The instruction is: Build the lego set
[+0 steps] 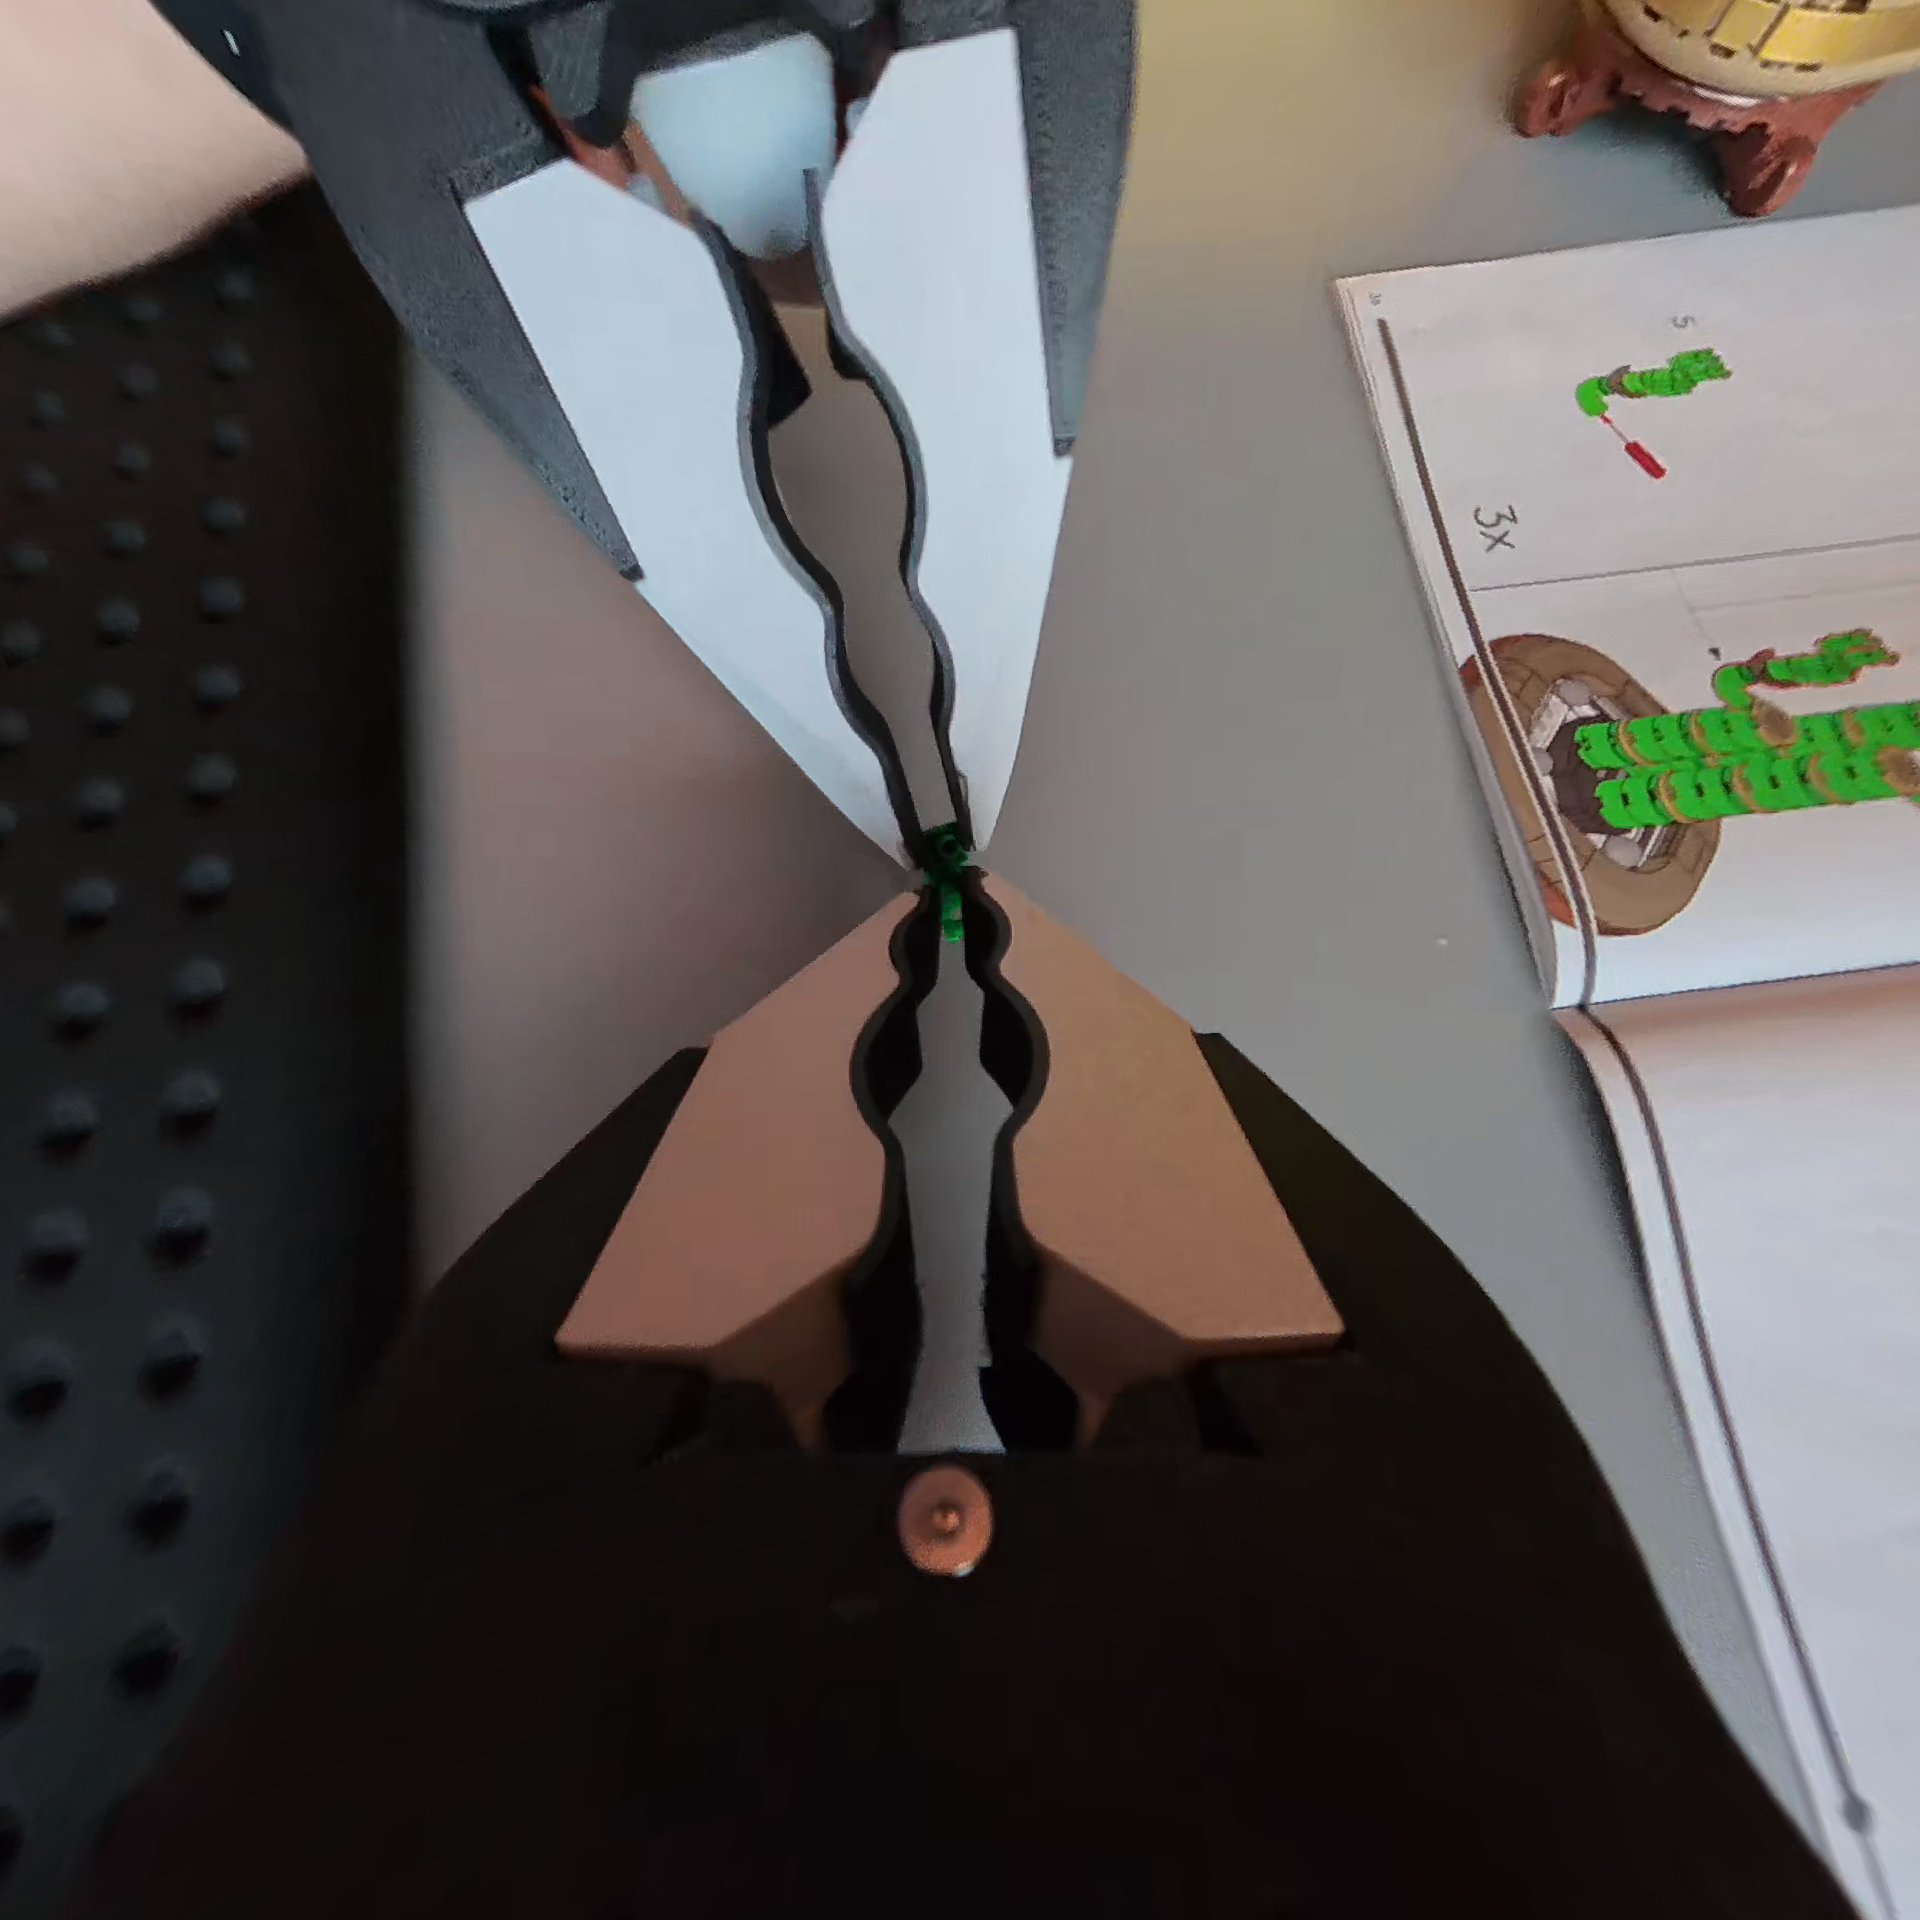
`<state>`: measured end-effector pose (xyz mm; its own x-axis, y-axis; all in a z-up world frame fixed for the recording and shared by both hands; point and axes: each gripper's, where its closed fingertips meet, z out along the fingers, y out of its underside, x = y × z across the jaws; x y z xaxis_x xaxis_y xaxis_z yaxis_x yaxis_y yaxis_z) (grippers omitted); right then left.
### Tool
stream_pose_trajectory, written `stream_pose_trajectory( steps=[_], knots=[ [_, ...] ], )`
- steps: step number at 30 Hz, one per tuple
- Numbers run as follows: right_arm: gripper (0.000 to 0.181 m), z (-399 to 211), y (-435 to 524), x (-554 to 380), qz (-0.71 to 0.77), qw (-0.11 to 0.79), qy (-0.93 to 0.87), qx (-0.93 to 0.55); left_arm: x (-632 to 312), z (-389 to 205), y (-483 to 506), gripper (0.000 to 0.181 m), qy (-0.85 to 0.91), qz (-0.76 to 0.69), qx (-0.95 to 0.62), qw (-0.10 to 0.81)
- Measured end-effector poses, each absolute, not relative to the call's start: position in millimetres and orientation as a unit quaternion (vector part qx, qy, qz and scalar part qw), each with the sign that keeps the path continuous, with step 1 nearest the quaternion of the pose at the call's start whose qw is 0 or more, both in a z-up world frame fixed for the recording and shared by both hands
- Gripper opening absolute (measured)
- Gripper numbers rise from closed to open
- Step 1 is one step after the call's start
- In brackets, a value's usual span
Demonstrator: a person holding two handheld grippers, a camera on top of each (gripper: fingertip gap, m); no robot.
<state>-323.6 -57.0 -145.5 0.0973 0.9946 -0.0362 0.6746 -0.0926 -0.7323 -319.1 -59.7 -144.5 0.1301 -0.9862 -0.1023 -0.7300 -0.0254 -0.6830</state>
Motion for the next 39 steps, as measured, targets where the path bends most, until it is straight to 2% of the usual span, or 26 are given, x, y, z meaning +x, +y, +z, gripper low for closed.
stream_pose_trajectory(
  steps=[9, 34, 39],
  knots=[
    [0.003, -120.6, -60.1, -316.3, 0.438, 0.237, -0.508, -0.703, -312.2, -120.0, -61.5, 0.006, 0.588, -0.298, -0.671, 0.340],
    [0.000, -105.9, -76.3, -314.7, 0.580, 0.128, -0.436, -0.676, -304.5, -99.1, -74.1, 0.003, 0.563, -0.401, -0.638, 0.338],
    [0.000, -108.5, -75.2, -317.6, 0.569, 0.142, -0.445, -0.677, -306.1, -93.8, -73.1, 0.000, 0.556, -0.407, -0.637, 0.346]
  ],
)
